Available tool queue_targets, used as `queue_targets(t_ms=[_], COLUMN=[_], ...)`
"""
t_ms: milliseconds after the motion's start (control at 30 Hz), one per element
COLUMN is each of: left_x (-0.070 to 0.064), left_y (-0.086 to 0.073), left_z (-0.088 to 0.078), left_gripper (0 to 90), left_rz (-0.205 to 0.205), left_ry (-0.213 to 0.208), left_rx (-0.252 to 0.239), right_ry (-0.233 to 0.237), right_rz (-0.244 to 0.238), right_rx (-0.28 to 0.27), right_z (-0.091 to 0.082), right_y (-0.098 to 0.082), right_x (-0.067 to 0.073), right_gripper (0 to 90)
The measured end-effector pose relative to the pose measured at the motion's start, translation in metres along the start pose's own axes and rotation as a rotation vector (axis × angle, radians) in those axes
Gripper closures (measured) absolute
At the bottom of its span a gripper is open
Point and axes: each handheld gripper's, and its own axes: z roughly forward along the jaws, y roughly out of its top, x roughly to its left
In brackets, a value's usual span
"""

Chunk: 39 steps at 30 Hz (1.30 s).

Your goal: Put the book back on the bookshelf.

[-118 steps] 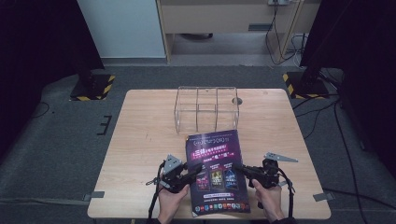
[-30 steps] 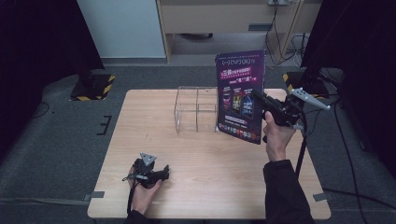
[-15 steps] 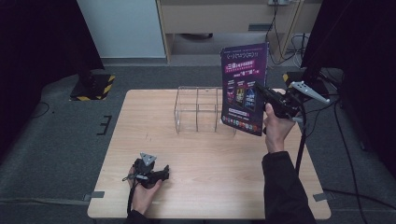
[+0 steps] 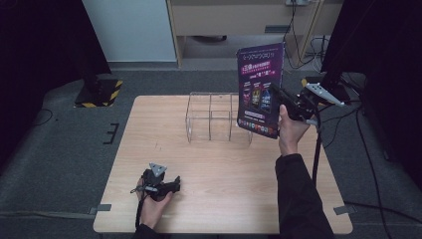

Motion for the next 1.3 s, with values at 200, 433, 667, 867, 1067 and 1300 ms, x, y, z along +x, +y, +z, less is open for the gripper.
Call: queue_targets(t_ms=[200,433,667,867,1067,1300], left_x=[0.000,0.000,0.000,0.000,0.000,0.000], left_y=[0.000,0.000,0.000,0.000,0.000,0.000], left_z=[0.000,0.000,0.000,0.000,0.000,0.000], left_gripper=[11.0,11.0,11.0,11.0,11.0,11.0], left_rz=[0.000,0.000,0.000,0.000,0.000,0.000], left_ry=[0.000,0.000,0.000,0.000,0.000,0.000], left_rx=[0.000,0.000,0.000,0.000,0.000,0.000], right_ry=[-0.019,-0.035,-0.061,-0.081,-0.098,-0.102], right_rz=[-0.002,-0.017,-0.049,-0.059,-0.076,-0.081], right_rx=[0.007,0.008,0.004,0.015,0.035,0.041], right_z=[0.012,0.024,0.031,0.035,0.038,0.040], right_y=[-0.007,-0.016,-0.023,-0.036,-0.049,-0.061], right_x=[-0.005,-0.006,-0.005,-0.008,-0.008,-0.007], right_gripper=[84.2,84.2,84.3,84.2,84.2,84.2])
